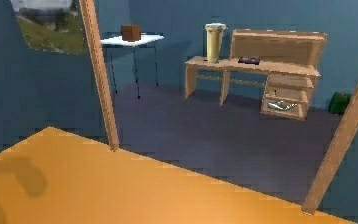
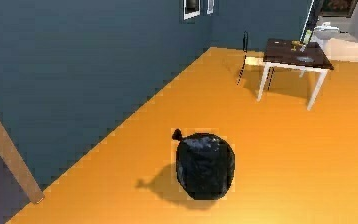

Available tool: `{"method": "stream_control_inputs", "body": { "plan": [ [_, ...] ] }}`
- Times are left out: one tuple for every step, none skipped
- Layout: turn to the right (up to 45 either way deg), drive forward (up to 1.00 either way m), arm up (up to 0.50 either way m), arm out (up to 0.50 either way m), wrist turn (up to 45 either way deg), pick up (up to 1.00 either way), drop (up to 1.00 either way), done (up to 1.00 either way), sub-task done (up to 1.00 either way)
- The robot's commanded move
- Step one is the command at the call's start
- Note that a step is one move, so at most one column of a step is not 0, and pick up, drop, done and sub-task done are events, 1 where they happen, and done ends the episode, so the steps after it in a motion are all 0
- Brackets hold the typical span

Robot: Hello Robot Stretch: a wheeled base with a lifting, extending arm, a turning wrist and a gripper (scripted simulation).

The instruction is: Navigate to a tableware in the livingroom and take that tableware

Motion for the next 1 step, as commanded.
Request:
{"method": "stream_control_inputs", "body": {
  "plan": [
    [0.0, 1.0, 0.0, 0.0, 0.0, 0.0, 0.0, 0.0, 0.0]
  ]
}}
